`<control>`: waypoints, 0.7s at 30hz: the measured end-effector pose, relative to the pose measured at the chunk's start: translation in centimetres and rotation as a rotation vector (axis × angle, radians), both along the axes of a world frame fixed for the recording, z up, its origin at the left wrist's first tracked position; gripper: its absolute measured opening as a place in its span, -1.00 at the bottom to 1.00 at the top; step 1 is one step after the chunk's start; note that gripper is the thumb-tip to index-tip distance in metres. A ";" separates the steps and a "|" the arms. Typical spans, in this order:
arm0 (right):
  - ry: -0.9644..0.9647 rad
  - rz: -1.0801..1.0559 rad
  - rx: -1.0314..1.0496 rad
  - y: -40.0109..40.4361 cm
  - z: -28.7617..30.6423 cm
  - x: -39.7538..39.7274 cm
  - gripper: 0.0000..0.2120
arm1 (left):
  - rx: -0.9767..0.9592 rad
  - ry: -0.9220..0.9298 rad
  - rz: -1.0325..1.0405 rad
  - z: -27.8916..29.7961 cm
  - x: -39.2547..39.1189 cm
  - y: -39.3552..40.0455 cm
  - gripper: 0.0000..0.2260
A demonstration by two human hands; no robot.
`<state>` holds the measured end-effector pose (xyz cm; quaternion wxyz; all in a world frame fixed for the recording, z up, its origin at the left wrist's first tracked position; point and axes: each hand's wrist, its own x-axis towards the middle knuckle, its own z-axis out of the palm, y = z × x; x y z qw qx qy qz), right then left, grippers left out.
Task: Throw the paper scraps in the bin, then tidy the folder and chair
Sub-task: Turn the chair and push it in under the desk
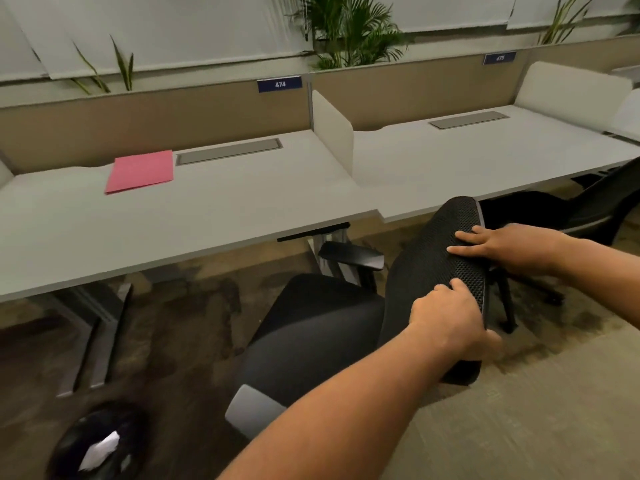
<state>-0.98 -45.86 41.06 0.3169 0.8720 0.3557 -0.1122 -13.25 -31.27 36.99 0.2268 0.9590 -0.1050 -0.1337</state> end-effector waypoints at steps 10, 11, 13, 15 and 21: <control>-0.118 0.185 0.082 6.7 -0.9 -1.1 -0.41 | 0.165 0.009 -0.070 0.6 -0.9 9.4 -0.18; -0.127 0.196 0.085 7.8 -0.9 -1.4 -0.44 | 0.179 0.016 -0.078 0.6 -1.0 10.8 -0.18; -0.136 0.234 0.117 10.1 -0.9 -2.1 -0.47 | 0.195 0.029 -0.092 0.6 -1.5 13.7 -0.20; -0.145 0.275 0.146 12.1 -1.0 -2.6 -0.50 | 0.212 0.045 -0.101 0.7 -2.0 16.4 -0.23; -0.148 0.392 0.220 18.8 -1.6 -3.9 -0.57 | 0.233 0.122 -0.008 0.5 -4.2 24.9 -0.27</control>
